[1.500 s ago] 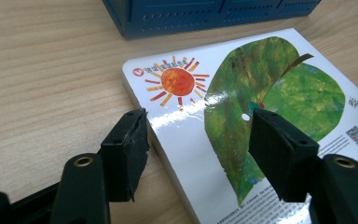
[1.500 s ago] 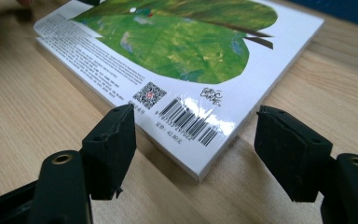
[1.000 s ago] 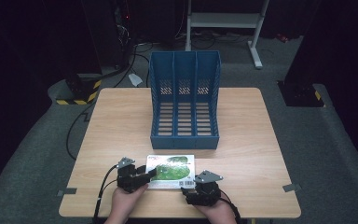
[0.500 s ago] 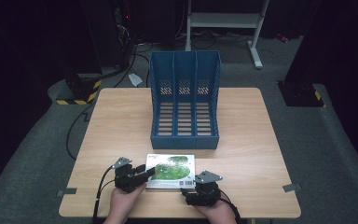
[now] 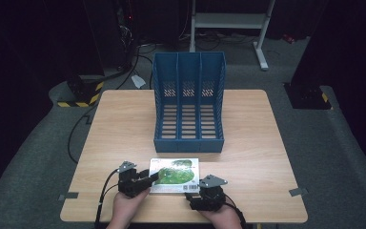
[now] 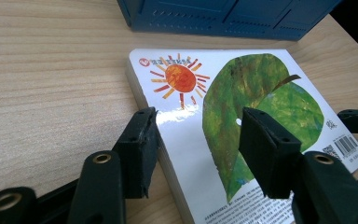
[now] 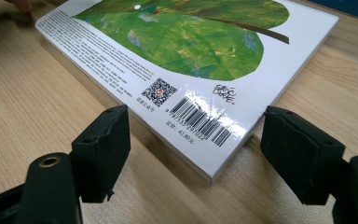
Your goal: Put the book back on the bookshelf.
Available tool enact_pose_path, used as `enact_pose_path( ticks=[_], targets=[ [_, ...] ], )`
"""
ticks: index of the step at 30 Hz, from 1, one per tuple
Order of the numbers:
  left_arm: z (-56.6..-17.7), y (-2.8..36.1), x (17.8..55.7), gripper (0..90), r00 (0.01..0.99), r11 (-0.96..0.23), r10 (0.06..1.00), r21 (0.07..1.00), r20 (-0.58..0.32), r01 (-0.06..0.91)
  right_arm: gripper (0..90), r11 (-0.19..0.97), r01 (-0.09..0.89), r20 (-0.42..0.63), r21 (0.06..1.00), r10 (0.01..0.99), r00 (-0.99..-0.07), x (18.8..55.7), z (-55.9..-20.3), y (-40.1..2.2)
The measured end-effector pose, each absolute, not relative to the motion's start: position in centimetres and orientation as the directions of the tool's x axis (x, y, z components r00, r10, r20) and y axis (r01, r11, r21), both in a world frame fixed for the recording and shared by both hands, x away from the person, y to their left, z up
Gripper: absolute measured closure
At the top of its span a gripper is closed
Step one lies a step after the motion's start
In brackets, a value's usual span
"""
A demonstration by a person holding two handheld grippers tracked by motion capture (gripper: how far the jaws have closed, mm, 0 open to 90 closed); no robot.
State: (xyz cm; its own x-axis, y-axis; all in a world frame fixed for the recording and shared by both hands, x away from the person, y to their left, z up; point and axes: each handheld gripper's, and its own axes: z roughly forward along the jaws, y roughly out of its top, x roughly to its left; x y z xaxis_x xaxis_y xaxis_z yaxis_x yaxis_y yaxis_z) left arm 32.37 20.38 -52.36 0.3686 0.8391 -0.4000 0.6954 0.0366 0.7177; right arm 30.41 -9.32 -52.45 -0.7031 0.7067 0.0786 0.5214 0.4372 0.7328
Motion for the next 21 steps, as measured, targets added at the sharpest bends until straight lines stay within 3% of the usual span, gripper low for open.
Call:
enact_pose_path(
  ticks=[21],
  targets=[
    [-51.91,20.61,32.13,49.3,0.375,0.047,0.834,0.728,-0.405,0.683,24.2,0.438,0.522,0.079,0.731,0.707,-0.703,30.40,-52.46,-9.33]
  ],
)
